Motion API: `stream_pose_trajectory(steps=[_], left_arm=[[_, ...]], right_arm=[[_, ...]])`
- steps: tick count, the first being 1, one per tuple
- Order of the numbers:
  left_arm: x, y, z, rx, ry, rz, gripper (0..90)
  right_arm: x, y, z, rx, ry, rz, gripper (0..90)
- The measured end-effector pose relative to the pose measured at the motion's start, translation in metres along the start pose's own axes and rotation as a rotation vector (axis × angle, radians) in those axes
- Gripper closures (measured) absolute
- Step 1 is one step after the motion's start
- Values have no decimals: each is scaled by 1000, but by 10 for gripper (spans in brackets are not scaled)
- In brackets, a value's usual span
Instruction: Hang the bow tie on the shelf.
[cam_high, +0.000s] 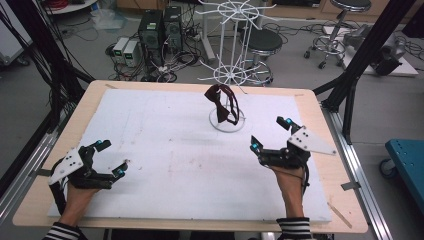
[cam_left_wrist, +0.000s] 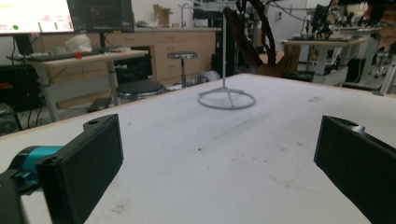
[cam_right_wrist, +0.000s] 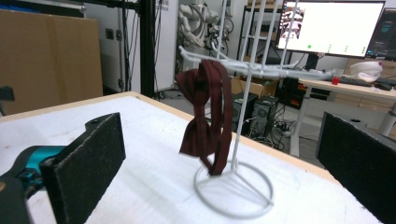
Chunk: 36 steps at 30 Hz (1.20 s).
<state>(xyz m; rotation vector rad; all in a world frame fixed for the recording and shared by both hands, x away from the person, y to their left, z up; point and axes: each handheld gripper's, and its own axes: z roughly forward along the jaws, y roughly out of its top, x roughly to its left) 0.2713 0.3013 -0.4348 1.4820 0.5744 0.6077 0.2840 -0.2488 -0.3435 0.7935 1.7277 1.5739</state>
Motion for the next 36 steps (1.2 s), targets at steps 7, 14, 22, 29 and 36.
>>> stream_pose_trajectory(steps=[7, 14, 22, 29, 36], left_arm=[[1, -1, -2, 2, 2, -7, 18], [0, -3, 1, 23, 5, -9, 18], [0, -10, 3, 30, 10, -8, 18], [-1, -14, 4, 32, 19, -1, 18], [0, -18, 3, 15, 30, -12, 18]], right_arm=[[0, -29, -18, -1, -19, 5, 6], [1, -60, -27, -11, -35, 27, 7], [-5, -93, -30, -10, -69, 56, 7], [-7, -108, -26, 7, -78, 71, 6], [-7, -110, -26, 13, -75, 82, 6]])
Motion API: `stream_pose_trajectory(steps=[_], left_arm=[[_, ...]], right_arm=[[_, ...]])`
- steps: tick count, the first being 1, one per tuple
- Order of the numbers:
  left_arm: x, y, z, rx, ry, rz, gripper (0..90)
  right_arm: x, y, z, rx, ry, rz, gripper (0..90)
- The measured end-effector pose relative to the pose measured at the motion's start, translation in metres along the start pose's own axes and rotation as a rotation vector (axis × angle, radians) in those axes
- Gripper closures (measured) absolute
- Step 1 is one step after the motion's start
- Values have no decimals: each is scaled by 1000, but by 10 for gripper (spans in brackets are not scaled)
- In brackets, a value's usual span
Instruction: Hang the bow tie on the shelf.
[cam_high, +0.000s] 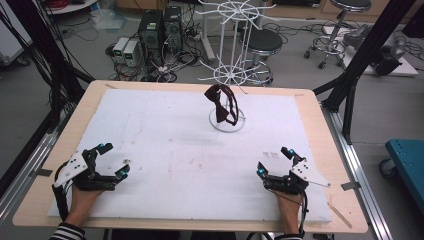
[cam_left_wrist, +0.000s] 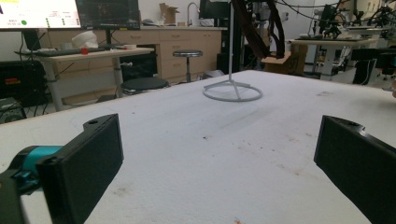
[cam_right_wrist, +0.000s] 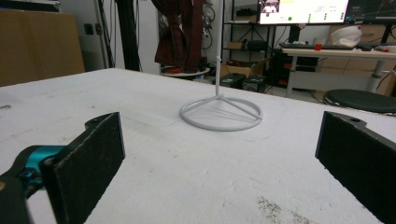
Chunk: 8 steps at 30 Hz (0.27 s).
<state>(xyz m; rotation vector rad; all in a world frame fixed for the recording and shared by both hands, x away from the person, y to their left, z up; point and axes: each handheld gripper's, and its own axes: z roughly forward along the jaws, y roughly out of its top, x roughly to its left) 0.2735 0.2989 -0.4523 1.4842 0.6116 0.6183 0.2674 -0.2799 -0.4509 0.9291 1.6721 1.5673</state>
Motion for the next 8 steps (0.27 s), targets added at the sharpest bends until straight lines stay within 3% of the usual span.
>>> stream_pose_trajectory(steps=[8], left_arm=[[0, -1, -2, -24, 6, -3, 17]], right_arm=[[3, 0, 0, 5, 1, -21, 6]])
